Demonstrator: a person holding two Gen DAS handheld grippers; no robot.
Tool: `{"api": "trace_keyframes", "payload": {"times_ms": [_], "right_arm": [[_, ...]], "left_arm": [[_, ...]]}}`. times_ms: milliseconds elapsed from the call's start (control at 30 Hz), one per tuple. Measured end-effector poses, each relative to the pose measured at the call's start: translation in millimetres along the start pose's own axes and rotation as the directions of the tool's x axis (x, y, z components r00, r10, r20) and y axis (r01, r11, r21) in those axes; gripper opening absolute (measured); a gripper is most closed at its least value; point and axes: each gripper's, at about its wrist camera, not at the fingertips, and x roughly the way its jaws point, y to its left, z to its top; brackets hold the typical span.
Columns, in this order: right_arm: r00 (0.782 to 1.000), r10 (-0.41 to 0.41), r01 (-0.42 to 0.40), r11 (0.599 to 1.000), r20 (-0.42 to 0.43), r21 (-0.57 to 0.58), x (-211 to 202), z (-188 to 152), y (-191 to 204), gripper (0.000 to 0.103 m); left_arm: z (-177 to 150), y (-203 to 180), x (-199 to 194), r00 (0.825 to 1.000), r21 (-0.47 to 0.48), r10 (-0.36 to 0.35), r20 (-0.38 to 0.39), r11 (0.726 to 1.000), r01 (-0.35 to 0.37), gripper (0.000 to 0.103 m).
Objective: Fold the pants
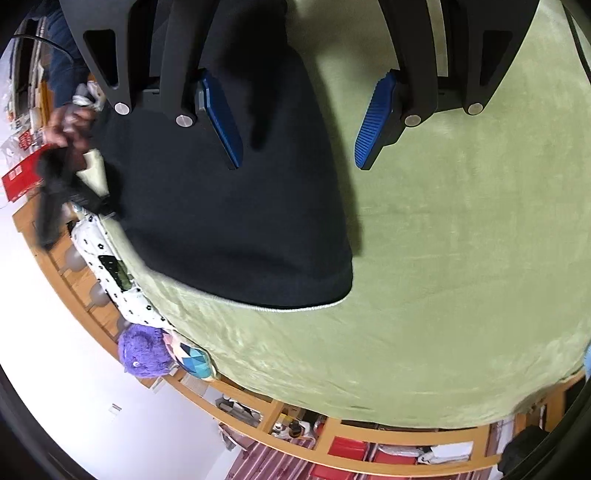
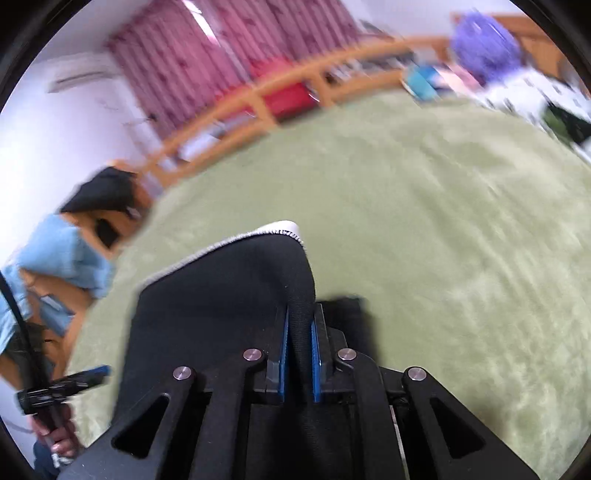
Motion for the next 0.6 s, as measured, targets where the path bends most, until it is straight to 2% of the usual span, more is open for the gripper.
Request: {"api": "trace_keyframes", "payload": {"times_ms": [33,67,100,133,167,233,300,367,400,500,567,600], "right_arm": [[0.997,-0.028,0.030,0.999,-0.066,0.022,17.2,-5.1,-10.9,0.016],[0.995,-0.034,0.037,0.999,-0.090,0.035,24.9,-9.8,-17.5,0.026],[0.996,-0.042,0.046,0.998,-0.079,0.042,22.9,-12.1,-20.7,0.043],[0.996,-0.060,0.063,0.997,-0.071,0.042,14.6,-12.5,-22.7,0.050],[0.996,-0.066,0.069,0.997,-0.068,0.035,7.5,-12.3,-23.4,0.055],[0.994,-0.092,0.094,0.995,-0.050,0.029,-11.7,-16.3,-26.3,0.056],[0.990,-0.108,0.112,0.992,-0.086,0.048,-21.5,-26.2,-34.5,0.065],[0.984,-0.078,0.091,0.993,-0.162,0.072,-18.3,-40.6,-40.8,0.065],[0.985,-0.037,0.054,0.994,-0.170,0.093,-16.6,-48.7,-43.9,0.065],[0.989,0.021,0.004,0.984,-0.143,0.176,-7.8,-59.0,-54.6,0.073],[0.980,0.116,-0.072,0.965,-0.163,0.253,10.1,-61.3,-63.8,0.081],[0.973,0.155,-0.100,0.952,-0.173,0.291,19.5,-62.1,-65.8,0.082]], "left_arm": [[1.0,-0.6,3.5,1.000,0.000,-0.001,-0.007,1.000,0.001,0.061],[1.9,-2.1,9.6,1.000,-0.001,0.009,-0.020,1.000,-0.009,0.061],[2.4,-4.0,15.8,0.999,0.000,0.018,-0.034,1.000,-0.018,0.061],[2.4,-5.4,22.6,0.998,0.001,0.024,-0.050,1.000,-0.024,0.061],[1.8,-5.9,29.5,0.997,0.000,0.032,-0.067,0.999,-0.032,0.061],[0.3,-5.8,40.0,0.994,-0.005,0.048,-0.094,0.999,-0.049,0.063],[-1.1,-3.3,48.1,0.993,-0.023,0.054,-0.105,0.998,-0.057,0.069],[-3.8,-0.8,57.0,0.993,-0.044,0.032,-0.112,0.998,-0.037,0.069],[-4.3,-0.2,63.4,0.993,-0.059,0.008,-0.114,0.998,-0.015,0.070],[-4.0,2.1,73.2,0.993,-0.099,-0.004,-0.114,0.995,-0.007,0.070],[-3.8,3.7,75.7,0.993,-0.119,-0.007,-0.115,0.993,-0.007,0.069],[-3.2,5.2,75.8,0.994,-0.127,-0.015,-0.113,0.992,0.000,0.064]]}}
